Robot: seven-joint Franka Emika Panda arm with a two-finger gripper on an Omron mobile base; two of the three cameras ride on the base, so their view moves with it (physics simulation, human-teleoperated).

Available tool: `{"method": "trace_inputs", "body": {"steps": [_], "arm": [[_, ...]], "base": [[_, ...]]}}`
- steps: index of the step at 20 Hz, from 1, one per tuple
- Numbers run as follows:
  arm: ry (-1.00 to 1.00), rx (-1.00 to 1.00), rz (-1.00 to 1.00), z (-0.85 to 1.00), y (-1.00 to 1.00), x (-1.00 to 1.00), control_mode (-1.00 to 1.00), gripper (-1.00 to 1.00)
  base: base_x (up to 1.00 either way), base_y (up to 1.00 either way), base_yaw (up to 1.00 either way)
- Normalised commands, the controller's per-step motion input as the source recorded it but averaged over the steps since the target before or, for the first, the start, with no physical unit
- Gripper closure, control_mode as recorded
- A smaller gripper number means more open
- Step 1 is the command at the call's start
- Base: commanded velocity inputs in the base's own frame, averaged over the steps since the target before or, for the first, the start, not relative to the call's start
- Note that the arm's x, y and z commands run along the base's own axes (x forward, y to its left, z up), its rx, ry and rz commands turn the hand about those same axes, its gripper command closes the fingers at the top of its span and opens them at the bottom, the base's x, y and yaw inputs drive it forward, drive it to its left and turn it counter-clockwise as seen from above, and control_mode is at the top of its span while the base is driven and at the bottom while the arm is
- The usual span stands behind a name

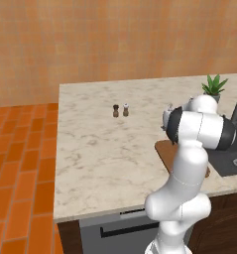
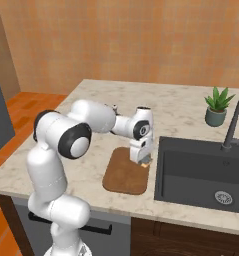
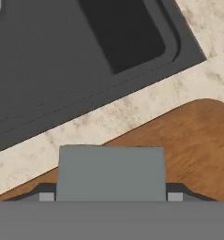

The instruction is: Pick up the sponge from the counter and clean the cutting board by briefly scrubbing or pressing down on the cutting board. Once finished, release the sponge.

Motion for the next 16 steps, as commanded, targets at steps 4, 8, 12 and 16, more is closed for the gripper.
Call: {"method": "trace_inputs", "body": {"steps": [4,8,12,16], "arm": [[-0.01,0.01,-0.36,-0.41,-0.49,0.03,-1.00,1.00],[-0.04,0.00,-0.16,-0.23,0.00,0.10,-1.00,1.00],[-0.18,0.02,-0.20,-0.49,0.15,0.00,-1.00,1.00],[-0.28,0.09,-0.24,-0.75,0.62,0.00,-1.00,1.00]], "base": [[0.00,0.00,0.00],[0.00,0.00,0.00],[0.00,0.00,0.00],[0.00,0.00,0.00]]}}
